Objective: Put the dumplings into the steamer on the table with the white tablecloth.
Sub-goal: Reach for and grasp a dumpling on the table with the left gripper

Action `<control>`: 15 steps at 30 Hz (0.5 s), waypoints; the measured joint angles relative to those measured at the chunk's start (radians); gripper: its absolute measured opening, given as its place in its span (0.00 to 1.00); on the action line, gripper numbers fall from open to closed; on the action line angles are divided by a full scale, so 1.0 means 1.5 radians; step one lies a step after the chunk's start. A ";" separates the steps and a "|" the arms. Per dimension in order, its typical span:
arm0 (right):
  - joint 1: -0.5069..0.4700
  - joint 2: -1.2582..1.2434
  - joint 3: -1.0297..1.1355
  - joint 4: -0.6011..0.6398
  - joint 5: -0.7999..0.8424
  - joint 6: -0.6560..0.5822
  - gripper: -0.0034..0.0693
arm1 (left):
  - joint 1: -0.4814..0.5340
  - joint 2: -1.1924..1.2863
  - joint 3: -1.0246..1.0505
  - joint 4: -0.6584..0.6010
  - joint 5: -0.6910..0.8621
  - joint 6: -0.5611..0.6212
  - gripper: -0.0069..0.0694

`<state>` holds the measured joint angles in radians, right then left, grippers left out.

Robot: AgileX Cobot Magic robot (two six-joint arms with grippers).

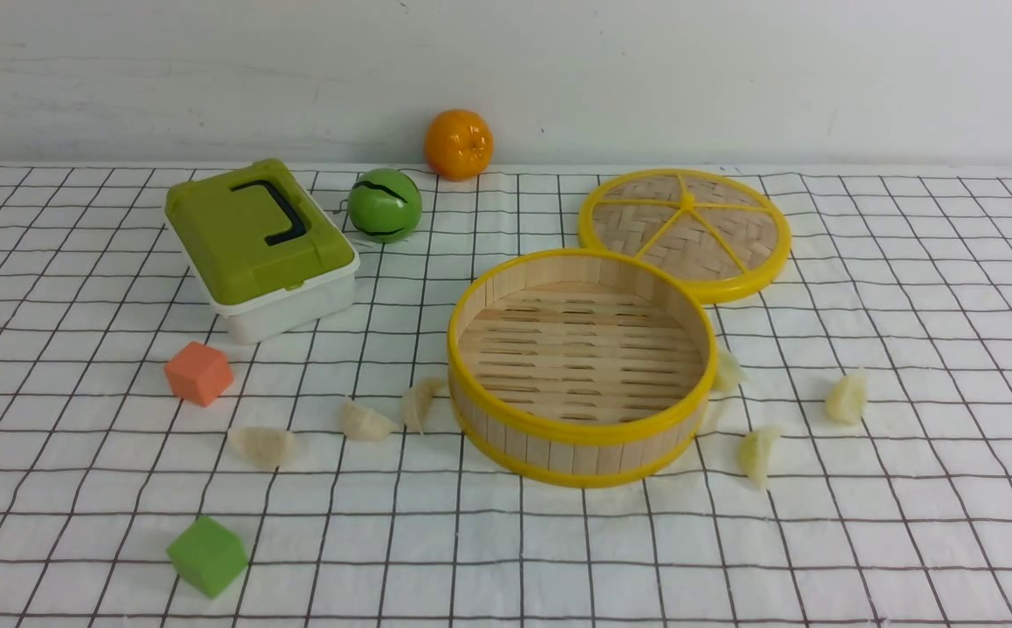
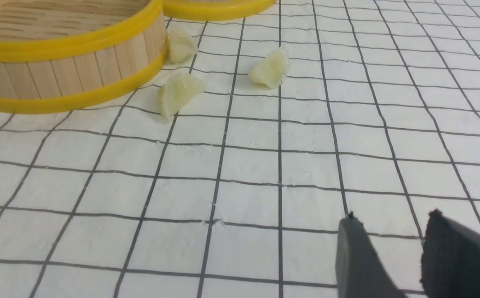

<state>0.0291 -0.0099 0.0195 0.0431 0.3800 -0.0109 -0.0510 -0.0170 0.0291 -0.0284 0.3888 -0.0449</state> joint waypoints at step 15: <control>0.000 0.000 0.006 -0.008 -0.311 0.001 0.38 | 0.000 0.000 0.000 -0.106 -0.278 0.000 0.40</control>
<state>0.0291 -0.0099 0.0284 0.0310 -0.0864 -0.0098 -0.0510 -0.0170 0.0291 -0.1874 -0.0279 -0.0449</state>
